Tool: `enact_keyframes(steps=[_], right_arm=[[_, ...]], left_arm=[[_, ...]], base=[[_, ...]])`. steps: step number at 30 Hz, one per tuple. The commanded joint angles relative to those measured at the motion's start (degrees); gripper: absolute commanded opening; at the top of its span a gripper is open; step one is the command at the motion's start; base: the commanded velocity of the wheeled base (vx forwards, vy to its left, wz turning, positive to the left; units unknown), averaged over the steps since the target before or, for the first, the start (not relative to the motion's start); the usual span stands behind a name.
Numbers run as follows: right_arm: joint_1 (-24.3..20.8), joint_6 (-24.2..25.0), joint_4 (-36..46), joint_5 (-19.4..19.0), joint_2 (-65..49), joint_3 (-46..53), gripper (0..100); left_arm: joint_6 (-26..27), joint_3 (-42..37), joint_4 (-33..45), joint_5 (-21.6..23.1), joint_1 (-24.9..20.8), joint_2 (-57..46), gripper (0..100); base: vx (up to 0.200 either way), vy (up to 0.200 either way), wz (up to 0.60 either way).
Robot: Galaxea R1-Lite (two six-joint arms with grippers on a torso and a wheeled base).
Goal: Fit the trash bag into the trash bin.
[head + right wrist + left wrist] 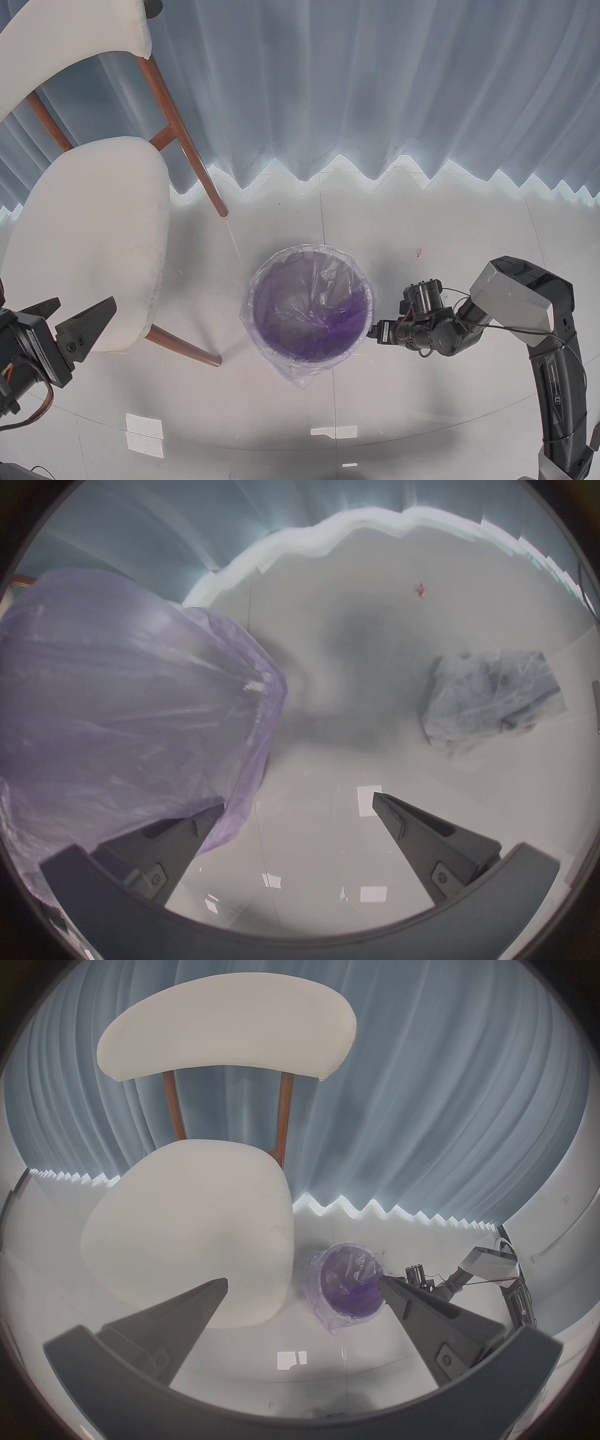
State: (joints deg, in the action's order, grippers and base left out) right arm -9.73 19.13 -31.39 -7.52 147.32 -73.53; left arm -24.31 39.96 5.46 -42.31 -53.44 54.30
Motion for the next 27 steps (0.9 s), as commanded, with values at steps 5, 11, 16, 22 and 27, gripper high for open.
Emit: enact_keyframes(steps=[5,11,16,22,27], right_arm=[[-0.03,0.82,15.22,0.4,1.83,-10.84,100],[0.15,3.29,16.98,2.42,-0.19,-7.5,100],[0.94,5.48,9.42,-3.9,-13.2,8.67,100],[1.29,4.08,-6.31,-10.06,-30.17,34.25,100],[1.38,3.72,-18.27,-12.69,-48.09,54.9,100]], left_arm=[[-0.21,-1.55,-0.1,-1.54,-0.43,0.11,100],[-0.3,-1.38,-0.72,-1.28,-3.6,0.46,100],[-0.48,-1.99,-5.2,2.59,-6.59,0.37,100],[-0.3,-3.13,-4.93,12.61,-7.11,-1.65,100],[-0.48,-3.75,-4.67,24.74,-4.3,-2.27,100]], base=[[0.0,0.0,0.0],[0.0,0.0,0.0],[0.0,0.0,0.0],[0.0,0.0,0.0],[0.0,0.0,0.0]])
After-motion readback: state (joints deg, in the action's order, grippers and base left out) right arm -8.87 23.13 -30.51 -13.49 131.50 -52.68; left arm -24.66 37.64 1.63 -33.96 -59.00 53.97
